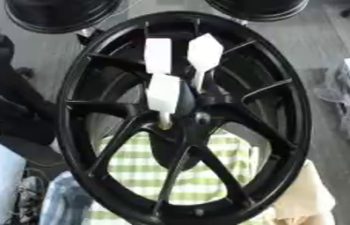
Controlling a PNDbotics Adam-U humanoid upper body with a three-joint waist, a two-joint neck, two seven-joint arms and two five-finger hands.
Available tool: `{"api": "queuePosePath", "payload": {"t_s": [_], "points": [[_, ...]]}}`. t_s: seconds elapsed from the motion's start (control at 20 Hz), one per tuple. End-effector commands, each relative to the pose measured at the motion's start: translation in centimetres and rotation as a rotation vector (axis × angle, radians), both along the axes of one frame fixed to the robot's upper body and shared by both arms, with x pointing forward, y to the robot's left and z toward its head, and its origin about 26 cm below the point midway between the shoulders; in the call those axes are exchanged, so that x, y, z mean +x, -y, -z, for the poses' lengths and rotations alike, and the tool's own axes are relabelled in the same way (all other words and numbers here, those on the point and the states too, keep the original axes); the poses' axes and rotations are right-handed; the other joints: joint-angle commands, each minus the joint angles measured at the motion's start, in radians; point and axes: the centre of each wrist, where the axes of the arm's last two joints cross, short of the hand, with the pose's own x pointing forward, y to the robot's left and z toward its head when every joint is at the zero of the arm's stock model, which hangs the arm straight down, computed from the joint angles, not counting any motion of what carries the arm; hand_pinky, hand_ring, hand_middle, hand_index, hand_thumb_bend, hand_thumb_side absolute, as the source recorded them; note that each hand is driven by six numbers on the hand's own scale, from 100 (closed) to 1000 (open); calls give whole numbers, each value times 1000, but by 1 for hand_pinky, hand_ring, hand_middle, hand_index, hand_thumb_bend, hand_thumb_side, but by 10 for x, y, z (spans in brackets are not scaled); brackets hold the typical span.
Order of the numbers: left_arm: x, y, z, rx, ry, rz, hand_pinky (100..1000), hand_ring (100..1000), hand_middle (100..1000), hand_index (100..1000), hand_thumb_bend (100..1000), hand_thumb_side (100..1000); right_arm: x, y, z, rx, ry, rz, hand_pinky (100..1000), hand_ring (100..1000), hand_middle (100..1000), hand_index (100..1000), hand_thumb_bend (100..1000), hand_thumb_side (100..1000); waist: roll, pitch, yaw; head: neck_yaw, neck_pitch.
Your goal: Pull the pin out of the wheel hub.
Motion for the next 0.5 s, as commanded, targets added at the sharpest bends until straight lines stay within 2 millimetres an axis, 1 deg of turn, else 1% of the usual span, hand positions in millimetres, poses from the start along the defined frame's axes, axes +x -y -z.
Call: {"api": "queuePosePath", "payload": {"t_s": [0.05,0.2,0.3,0.35,0.4,0.5], "points": [[-1,3,-11,12,35,18,758,789,704,725,104,840,5,-14,-14,64,117,-143,833,747,690,842,100,683,2,-28,4,-7,-1],[0,6,-10,9,35,31,758,789,705,726,105,840,16,-26,-18,127,143,-242,835,744,690,848,100,711,5,-29,13,-14,-1],[0,8,-10,6,35,40,758,789,705,726,105,840,26,-29,-18,162,139,-281,835,752,712,857,100,726,6,-29,18,-22,1],[1,9,-10,5,36,44,758,789,705,726,109,839,32,-30,-18,176,133,-294,835,764,732,863,100,647,7,-29,21,-26,2],[1,10,-10,4,37,47,758,790,705,727,106,840,37,-31,-17,189,128,-305,836,768,737,864,100,742,8,-29,24,-28,2],[1,11,-10,0,39,55,758,789,706,727,107,839,46,-34,-16,215,122,-329,840,775,739,867,100,748,11,-29,29,-33,3]]}}
